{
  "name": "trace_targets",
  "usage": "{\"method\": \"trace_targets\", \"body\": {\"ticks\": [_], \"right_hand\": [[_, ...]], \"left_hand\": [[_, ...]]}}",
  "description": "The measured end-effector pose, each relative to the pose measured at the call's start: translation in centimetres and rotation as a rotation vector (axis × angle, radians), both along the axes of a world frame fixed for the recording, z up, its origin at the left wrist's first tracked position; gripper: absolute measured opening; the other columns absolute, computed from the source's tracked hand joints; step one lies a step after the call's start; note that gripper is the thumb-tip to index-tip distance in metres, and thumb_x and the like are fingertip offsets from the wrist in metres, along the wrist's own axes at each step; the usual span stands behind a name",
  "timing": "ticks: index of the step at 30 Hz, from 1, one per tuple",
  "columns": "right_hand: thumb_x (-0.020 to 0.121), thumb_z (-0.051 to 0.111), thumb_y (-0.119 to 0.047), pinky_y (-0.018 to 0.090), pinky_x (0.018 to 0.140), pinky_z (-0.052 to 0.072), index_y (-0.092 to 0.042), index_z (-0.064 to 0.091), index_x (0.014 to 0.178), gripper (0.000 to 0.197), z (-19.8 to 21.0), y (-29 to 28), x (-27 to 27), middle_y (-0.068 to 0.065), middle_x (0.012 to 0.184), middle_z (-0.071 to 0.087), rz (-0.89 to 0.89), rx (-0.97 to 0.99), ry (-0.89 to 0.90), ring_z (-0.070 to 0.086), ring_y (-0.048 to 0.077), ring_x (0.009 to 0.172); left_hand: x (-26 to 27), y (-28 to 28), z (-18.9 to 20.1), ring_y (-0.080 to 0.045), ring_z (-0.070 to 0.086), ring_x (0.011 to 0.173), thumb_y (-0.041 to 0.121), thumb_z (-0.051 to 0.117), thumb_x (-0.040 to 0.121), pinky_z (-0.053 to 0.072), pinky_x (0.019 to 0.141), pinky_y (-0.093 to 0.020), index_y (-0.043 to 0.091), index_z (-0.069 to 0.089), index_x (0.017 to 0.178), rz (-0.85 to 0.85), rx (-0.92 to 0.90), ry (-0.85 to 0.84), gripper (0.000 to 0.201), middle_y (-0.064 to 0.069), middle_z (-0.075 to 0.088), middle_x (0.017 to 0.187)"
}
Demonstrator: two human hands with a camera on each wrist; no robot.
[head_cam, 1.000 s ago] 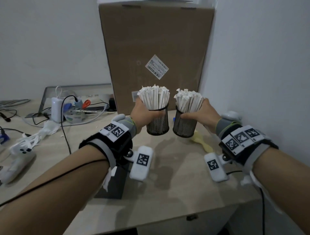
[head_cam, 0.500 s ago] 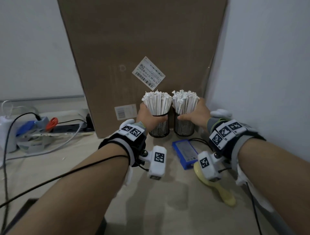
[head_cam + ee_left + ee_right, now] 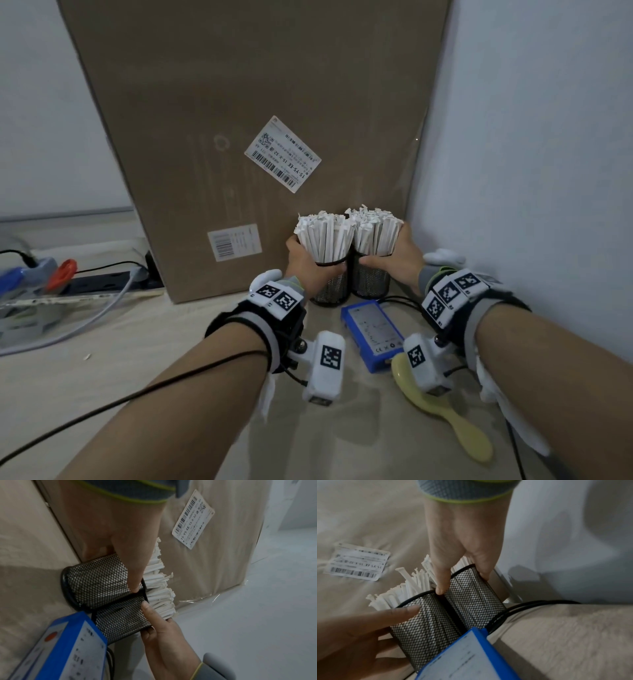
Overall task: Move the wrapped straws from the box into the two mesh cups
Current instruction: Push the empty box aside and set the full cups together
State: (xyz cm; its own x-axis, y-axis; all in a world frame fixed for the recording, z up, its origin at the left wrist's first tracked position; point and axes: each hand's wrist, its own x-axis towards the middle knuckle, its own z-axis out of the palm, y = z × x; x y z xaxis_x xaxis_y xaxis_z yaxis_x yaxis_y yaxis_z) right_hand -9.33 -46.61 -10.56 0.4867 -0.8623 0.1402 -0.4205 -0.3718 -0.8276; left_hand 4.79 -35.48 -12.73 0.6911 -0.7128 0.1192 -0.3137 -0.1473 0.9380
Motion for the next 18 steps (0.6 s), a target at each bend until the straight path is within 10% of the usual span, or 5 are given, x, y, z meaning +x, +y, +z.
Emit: {"method": "trace_targets", "body": {"ticks": [7,18], "right_hand": [[0.065,0.085,-0.033,0.041,0.118,0.021,-0.011,-0.002,0.151,0.124,3.4,2.9,-1.0,0.010,0.158,0.013,-0.105,-0.071,-0.020,0.017,0.026,0.145],[0.084,0.068,-0.030,0.028,0.096,0.039,-0.013,0.055,0.122,0.044,12.6,18.6,-3.7,0.005,0.130,0.053,0.050,-0.214,-0.233,0.050,0.019,0.120]], "left_hand": [[0.3,3.9,2.9,-0.032,0.030,0.139,0.034,0.085,0.063,0.033,0.112,-0.048,0.009,-0.001,0.149,0.051,0.252,-0.053,0.125,-0.016,0.023,0.152],[-1.0,19.3,14.0,-0.034,0.052,0.119,0.029,0.065,0.086,0.046,0.099,-0.041,0.006,0.016,0.145,0.126,0.175,-0.144,0.081,-0.019,0.049,0.135]]}}
